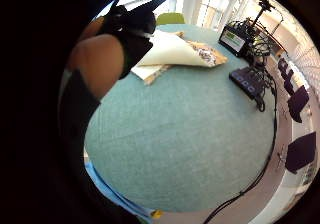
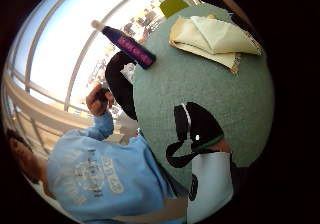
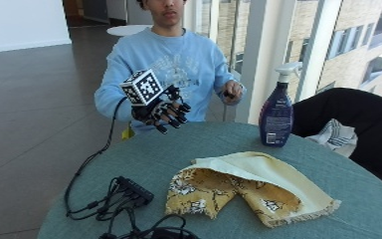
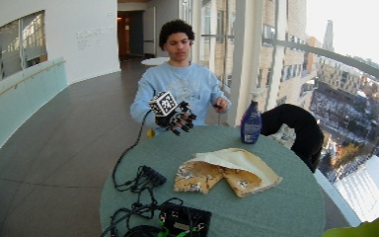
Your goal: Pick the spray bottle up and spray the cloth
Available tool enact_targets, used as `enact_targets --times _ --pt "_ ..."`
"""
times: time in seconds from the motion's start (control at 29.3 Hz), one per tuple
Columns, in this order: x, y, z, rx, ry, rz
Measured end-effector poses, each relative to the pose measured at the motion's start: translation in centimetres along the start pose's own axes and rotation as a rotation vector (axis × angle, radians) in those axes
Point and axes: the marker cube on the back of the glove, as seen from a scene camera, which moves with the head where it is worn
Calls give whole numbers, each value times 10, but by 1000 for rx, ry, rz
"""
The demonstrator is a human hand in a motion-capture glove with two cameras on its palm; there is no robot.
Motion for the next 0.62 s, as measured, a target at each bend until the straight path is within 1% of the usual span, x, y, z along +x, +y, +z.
enact_targets --times 0.21,0.62 --pt "23 15 -4 3 -21 42" --pt "36 35 -1 -18 -17 74"
